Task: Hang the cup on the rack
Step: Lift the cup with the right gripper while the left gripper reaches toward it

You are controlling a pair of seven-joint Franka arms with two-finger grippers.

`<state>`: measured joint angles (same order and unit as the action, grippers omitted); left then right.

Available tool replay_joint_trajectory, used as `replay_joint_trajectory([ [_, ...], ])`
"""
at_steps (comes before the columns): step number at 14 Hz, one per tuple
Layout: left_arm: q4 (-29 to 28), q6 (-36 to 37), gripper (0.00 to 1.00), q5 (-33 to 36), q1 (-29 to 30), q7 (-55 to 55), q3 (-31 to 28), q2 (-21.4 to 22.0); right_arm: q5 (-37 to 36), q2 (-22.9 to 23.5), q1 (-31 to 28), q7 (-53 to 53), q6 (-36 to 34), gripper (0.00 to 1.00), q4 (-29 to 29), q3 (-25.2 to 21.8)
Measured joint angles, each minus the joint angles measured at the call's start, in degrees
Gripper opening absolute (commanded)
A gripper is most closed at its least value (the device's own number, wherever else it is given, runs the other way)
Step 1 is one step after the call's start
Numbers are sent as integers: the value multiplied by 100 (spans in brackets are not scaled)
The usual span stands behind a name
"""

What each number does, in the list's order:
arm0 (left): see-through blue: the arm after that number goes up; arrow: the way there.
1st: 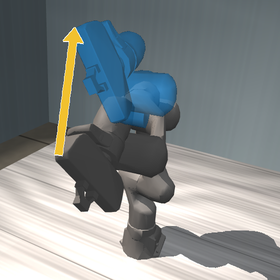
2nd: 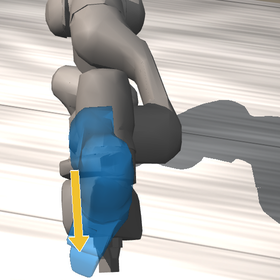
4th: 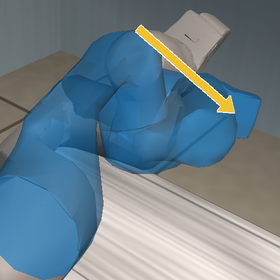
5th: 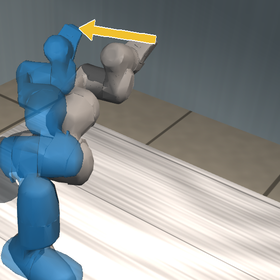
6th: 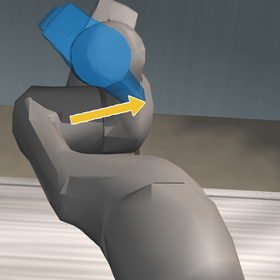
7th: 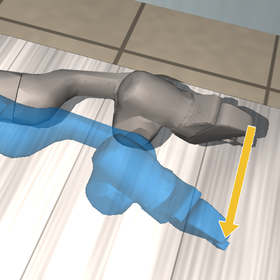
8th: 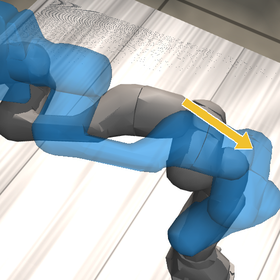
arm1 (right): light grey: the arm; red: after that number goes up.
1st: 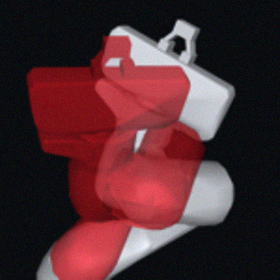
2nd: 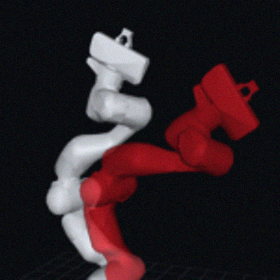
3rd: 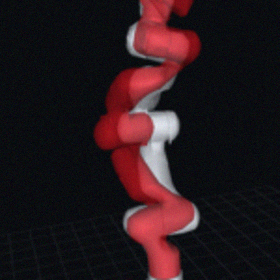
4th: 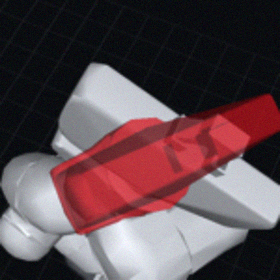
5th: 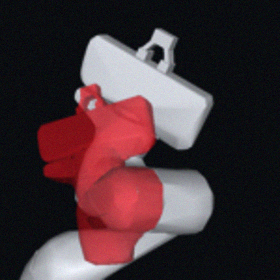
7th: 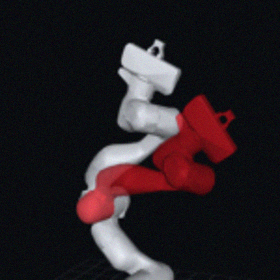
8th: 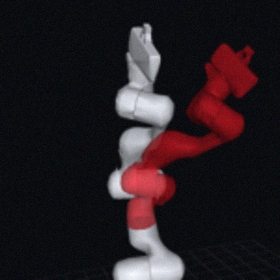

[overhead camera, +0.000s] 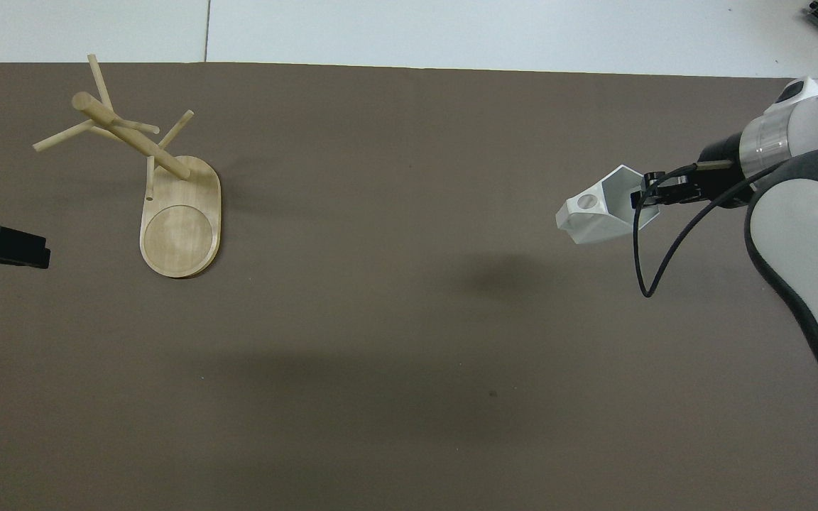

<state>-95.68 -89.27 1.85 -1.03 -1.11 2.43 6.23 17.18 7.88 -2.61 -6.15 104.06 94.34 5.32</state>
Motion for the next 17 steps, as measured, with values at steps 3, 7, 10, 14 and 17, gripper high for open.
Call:
replay_joint_trajectory([
  [3,-15,0,100,-216,-1,-168,-8,3,998,-164,3,15,-120,0,-45,226],
  [7,-263,-201,100,-858,-4,-783,-1,83,1951,-163,6,312,-53,0,-97,677],
  [10,-537,-464,100,-1182,-21,-1648,57,199,2469,-161,8,334,-33,0,-121,960],
  [14,-996,-839,100,-1490,-284,-2965,113,427,2668,-142,15,339,-33,0,-121,1388],
  [17,-1336,-1304,100,-1809,-605,-3790,121,588,2671,-130,16,341,106,0,-121,1604],
])
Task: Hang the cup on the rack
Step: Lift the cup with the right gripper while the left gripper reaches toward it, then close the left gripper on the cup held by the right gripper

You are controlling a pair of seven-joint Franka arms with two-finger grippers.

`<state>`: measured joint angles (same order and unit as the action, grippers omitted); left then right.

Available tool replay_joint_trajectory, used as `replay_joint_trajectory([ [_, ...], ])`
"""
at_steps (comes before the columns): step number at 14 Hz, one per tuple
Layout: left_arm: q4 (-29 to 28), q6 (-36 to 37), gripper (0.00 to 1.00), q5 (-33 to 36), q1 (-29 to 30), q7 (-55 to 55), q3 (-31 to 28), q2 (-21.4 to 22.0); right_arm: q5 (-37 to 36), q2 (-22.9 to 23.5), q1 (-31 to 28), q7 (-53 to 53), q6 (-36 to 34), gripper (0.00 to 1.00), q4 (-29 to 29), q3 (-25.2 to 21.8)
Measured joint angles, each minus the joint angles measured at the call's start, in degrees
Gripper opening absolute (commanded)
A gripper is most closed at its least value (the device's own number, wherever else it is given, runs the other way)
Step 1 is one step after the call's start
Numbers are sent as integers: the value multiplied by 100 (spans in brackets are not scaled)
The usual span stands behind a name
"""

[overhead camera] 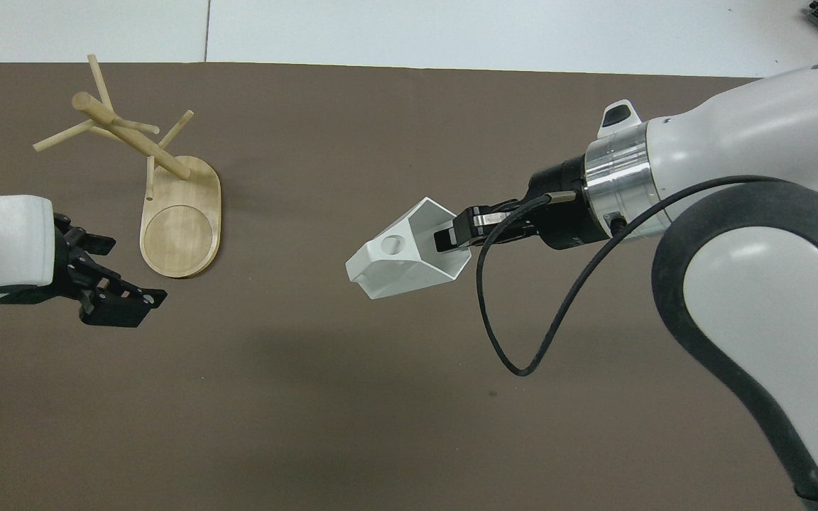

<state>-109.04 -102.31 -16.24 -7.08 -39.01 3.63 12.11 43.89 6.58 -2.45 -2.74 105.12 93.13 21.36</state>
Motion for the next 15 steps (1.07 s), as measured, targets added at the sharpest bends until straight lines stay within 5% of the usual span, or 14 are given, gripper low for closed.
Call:
replay_joint_trajectory([
  [7,-1053,-1040,100,-1565,-543,-435,9,491,22,278,13,887,1267,0,3,809],
  [15,-1576,-1517,100,-2186,-888,-1527,-7,761,264,466,14,1457,1799,0,3,1156],
])
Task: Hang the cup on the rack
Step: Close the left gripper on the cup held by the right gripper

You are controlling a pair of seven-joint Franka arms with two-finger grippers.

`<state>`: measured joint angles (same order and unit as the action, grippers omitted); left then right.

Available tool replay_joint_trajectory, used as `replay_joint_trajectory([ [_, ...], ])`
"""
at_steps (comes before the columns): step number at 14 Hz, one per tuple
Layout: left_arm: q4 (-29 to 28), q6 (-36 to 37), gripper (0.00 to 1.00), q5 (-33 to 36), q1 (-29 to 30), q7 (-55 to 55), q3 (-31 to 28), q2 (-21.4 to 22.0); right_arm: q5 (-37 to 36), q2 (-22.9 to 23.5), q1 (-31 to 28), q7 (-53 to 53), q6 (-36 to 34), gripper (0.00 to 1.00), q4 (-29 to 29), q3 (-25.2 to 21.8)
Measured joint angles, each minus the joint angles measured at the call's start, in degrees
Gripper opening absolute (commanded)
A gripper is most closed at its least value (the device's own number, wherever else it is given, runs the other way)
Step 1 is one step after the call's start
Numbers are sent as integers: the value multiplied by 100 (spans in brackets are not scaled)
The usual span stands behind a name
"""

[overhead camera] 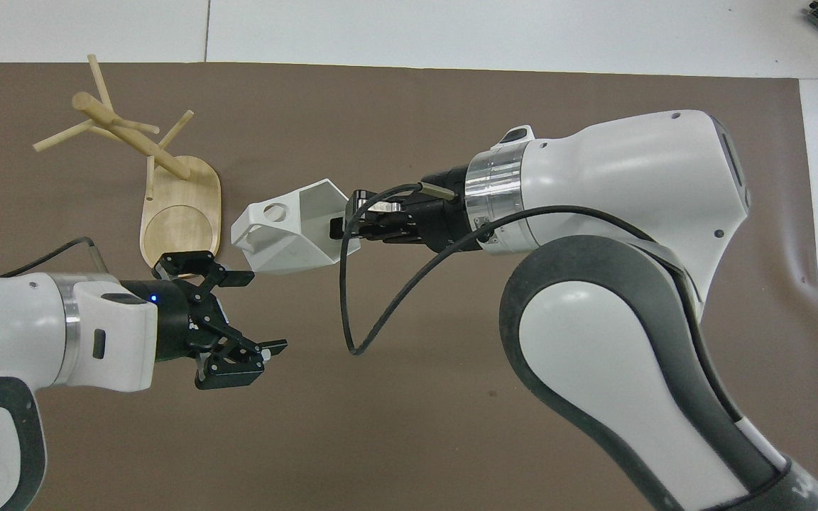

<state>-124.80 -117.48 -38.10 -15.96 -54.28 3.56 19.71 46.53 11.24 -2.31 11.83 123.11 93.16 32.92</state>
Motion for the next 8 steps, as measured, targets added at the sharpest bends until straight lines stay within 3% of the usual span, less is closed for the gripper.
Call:
replay_joint_trajectory([
  [8,-5,-113,100,-179,1,-915,-93,-20,10,54,75,121,172,0,1,40],
])
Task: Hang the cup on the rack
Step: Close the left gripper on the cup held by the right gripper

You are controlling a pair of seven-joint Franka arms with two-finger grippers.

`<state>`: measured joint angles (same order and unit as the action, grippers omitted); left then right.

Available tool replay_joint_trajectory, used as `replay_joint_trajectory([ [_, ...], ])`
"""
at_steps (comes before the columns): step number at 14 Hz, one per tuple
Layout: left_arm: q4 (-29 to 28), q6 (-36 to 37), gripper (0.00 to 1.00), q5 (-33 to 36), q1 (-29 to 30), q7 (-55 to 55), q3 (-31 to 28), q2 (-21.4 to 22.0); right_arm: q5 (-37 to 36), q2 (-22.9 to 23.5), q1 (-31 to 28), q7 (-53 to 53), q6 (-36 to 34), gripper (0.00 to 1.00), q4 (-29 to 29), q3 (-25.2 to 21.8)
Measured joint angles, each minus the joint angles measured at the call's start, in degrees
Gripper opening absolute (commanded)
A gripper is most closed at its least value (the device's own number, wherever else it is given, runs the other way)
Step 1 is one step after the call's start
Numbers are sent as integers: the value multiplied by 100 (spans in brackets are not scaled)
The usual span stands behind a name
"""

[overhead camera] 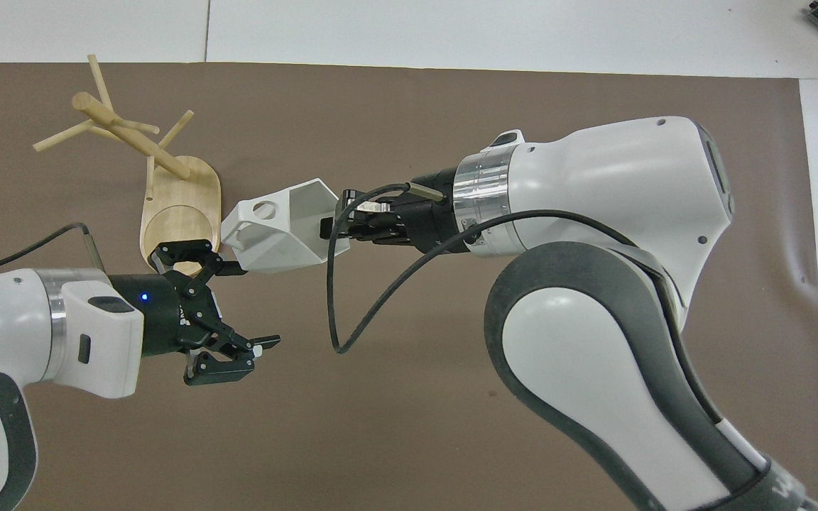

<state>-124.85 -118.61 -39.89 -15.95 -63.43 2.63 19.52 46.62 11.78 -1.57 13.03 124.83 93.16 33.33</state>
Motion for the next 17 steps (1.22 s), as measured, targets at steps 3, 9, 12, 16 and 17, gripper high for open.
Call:
replay_joint_trajectory([
  [3,25,2,100,-181,74,-459,-45,-171,0,6,0,0,-103,0,0,1],
  [9,535,143,100,-203,125,-599,-64,-655,0,7,-11,0,-351,0,0,0],
  [12,616,262,100,-227,125,-648,-63,-684,0,7,-11,0,-374,0,0,0],
  [16,627,395,100,-423,125,-763,-60,-684,0,7,-12,0,-374,0,0,0],
  [17,630,421,100,-436,125,-786,-59,-684,0,7,-12,0,-374,0,0,0],
])
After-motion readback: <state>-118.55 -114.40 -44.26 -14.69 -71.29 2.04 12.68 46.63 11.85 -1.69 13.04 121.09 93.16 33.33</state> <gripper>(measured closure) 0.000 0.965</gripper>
